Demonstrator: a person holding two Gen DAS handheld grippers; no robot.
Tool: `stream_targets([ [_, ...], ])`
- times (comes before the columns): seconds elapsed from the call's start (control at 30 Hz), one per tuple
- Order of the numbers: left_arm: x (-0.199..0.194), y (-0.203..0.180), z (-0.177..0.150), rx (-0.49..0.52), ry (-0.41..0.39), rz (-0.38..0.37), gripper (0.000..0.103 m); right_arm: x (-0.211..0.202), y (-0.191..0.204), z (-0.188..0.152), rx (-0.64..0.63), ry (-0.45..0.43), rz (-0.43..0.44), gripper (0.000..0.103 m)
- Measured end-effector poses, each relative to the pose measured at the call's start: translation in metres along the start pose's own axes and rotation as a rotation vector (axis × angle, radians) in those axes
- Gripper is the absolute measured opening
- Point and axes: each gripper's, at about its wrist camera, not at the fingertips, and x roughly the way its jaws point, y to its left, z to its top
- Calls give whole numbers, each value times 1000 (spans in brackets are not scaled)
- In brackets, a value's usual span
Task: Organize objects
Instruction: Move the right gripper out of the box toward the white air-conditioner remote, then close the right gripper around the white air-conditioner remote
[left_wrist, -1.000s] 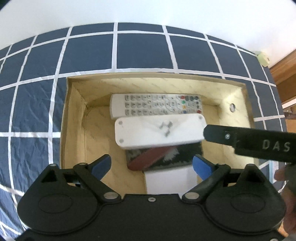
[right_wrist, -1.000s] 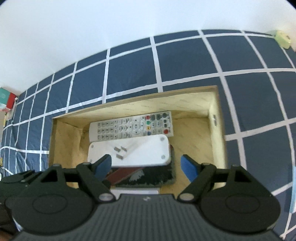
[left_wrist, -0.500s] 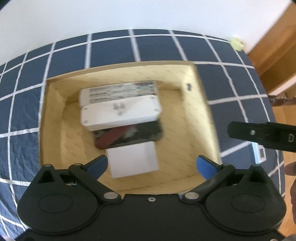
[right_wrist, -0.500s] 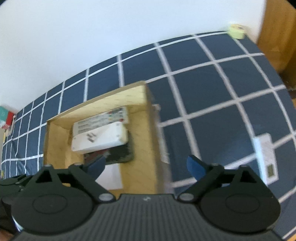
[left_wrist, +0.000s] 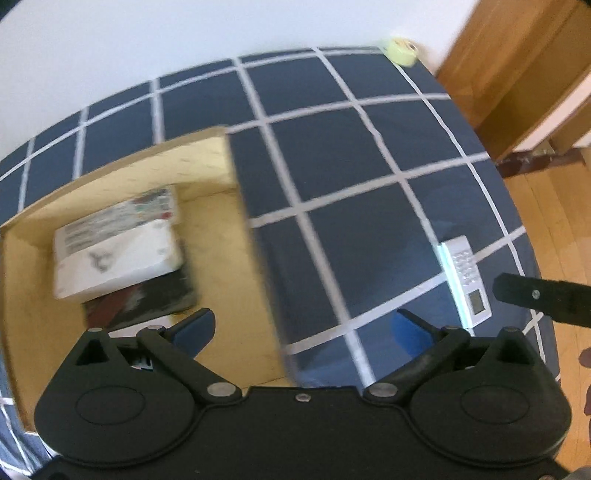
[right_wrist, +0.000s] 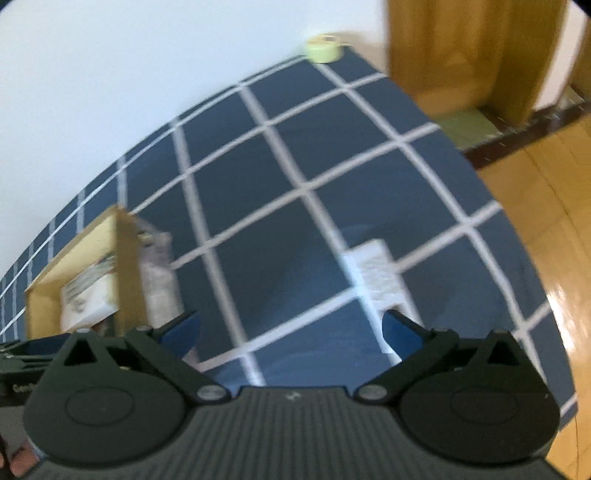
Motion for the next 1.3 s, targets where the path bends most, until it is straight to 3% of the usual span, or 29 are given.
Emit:
stream_targets([
  [0.33,55,-67,21,124,63,7,103,33,-75,-13,161,39,-66,103],
  [0.57,91,-86,28,186,113,24,103,68,-89,-21,223,91,-74,99],
  [0.77,114,-92,36,219,147,30,103,93,-86,-26,233,128,-85,88],
  [1.0,129,-97,44,250,173,20,103,105,-87,-26,254,143,-114,62],
  [1.3,137,-103,45,261,180,-7,103,106,-89,-25,252,161,-116,60],
])
